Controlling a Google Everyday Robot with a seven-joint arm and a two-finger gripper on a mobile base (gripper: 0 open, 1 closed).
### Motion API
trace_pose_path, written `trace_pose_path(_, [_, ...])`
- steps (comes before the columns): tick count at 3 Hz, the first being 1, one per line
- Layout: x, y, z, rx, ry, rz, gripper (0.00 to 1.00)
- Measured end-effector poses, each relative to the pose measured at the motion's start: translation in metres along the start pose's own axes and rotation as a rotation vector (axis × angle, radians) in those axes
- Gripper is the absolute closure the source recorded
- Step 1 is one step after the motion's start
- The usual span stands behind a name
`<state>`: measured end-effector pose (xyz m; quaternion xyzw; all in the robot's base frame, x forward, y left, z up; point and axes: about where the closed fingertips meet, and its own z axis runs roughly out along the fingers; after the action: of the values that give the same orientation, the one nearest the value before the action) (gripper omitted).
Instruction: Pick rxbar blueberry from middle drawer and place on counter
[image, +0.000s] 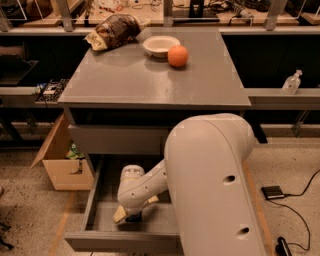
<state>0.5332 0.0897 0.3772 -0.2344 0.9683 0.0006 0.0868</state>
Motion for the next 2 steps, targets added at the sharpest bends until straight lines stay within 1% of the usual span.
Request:
trace_pose_path(1, [-0.008,0.007,0.013,-0.047,0.000,0.046,0.00])
trace_pose_path(2, [-0.018,0.014,0.027,-0.052,0.012,0.062,0.00])
